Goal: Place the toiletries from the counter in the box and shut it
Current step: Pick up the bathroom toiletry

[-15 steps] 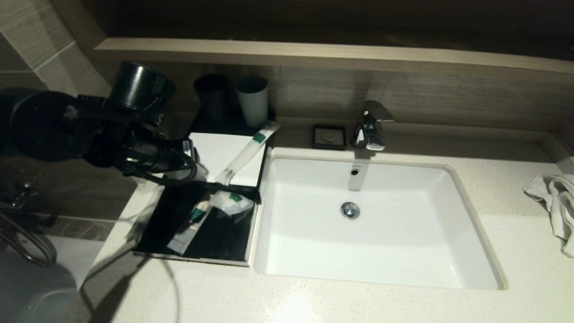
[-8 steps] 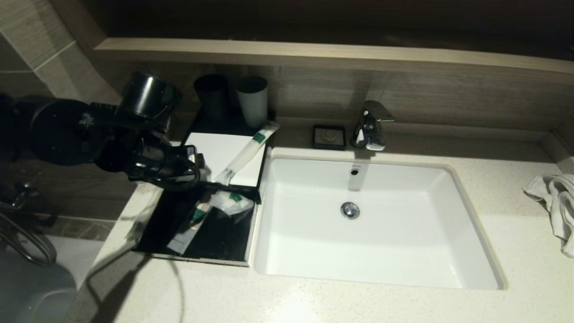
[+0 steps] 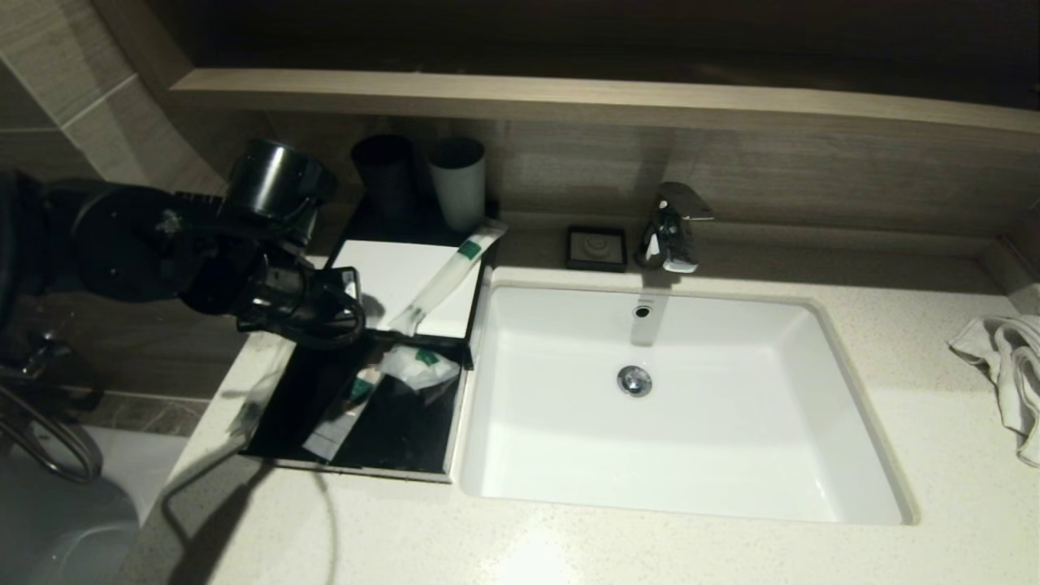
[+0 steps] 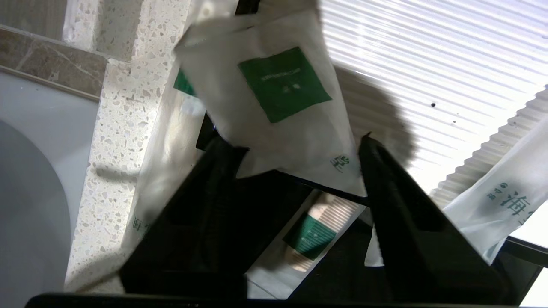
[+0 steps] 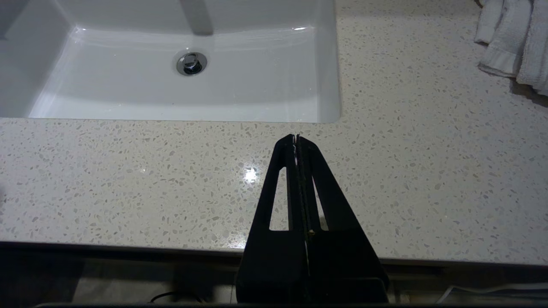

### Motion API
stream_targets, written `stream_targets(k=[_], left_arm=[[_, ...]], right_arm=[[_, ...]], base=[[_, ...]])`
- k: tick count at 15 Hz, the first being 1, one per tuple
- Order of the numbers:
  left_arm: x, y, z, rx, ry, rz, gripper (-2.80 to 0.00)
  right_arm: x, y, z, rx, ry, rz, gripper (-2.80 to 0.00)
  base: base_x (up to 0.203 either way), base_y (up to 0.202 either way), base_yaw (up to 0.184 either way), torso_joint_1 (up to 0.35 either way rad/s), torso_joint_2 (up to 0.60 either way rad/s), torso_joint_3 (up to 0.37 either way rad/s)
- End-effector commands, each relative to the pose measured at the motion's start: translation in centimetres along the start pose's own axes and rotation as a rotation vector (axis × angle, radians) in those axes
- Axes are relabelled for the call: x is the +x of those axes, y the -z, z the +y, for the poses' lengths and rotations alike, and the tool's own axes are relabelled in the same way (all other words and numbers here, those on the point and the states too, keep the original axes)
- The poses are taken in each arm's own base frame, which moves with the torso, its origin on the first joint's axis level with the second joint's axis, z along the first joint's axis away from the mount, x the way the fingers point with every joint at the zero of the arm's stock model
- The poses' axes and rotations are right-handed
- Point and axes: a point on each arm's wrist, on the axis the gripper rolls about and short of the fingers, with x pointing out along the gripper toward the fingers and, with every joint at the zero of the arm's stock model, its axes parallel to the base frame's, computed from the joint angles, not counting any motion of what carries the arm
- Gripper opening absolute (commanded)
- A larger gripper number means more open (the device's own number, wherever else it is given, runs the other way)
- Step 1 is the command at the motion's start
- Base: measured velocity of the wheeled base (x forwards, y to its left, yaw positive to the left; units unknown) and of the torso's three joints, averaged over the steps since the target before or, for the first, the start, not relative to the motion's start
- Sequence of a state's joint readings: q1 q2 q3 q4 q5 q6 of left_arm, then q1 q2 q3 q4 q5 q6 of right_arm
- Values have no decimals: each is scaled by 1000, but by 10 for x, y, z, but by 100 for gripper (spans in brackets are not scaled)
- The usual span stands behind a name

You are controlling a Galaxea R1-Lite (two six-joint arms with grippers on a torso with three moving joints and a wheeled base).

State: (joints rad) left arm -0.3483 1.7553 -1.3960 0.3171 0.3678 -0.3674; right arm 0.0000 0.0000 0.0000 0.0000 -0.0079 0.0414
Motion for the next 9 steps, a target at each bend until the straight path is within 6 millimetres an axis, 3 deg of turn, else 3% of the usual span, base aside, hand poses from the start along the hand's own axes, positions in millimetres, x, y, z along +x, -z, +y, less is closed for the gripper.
stream_targets(k=[1,9], left_arm=[[-2,0,0,-2,0,-2,-280],[-5,2,2,-1,1,0,-280]], right_arm=[[0,0,0,0,0,0,-280],[0,0,0,0,0,1,-280]], base=[[0,0,0,0,0,0],[0,0,0,0,0,0]])
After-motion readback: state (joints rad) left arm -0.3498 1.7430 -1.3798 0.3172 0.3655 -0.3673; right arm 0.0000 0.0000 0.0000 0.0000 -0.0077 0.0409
